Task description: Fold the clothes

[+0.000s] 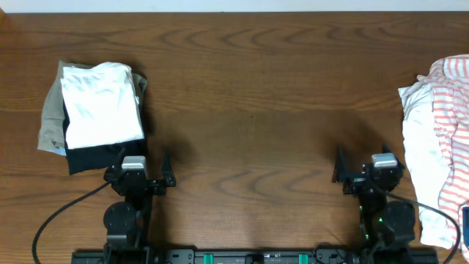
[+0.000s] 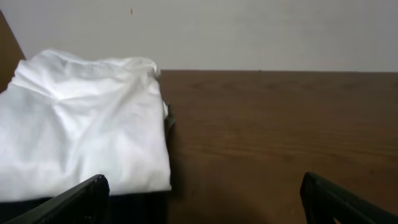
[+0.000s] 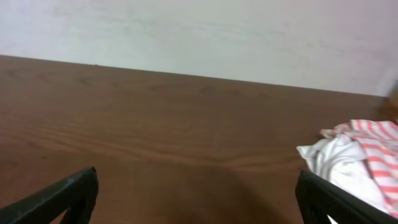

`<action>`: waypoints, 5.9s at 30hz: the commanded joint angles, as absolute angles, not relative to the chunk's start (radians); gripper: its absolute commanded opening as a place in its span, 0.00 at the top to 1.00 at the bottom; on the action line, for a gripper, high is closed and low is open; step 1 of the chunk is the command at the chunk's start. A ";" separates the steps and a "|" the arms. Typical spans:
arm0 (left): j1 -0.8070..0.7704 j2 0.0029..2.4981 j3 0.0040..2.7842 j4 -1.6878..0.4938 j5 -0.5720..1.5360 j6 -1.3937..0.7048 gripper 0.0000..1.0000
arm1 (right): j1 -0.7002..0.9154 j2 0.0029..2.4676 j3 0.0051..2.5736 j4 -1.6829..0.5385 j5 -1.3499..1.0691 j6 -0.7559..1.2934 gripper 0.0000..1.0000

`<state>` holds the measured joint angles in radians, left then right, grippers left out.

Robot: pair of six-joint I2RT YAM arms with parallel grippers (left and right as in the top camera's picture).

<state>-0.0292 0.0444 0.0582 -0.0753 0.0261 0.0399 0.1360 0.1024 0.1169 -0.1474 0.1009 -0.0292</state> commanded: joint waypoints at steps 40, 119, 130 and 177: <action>-0.034 0.954 0.736 -0.388 0.228 -0.021 0.02 | -0.334 1.796 1.090 -0.260 0.274 -0.121 0.24; -0.034 1.037 0.736 -0.301 0.228 -0.021 0.02 | -0.028 1.721 0.975 -0.701 0.122 0.126 0.26; -0.034 1.037 0.736 -0.301 0.228 -0.021 0.02 | -0.027 1.721 0.849 -0.476 -0.024 0.190 0.55; -0.034 1.037 0.736 -0.278 0.228 -0.085 0.02 | 0.343 1.579 1.555 -0.724 -0.380 -0.226 0.99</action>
<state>-0.0299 1.0336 0.7155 -0.2829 0.2264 -0.0788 0.1768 1.5471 1.5383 -0.6998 -0.3534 -0.1448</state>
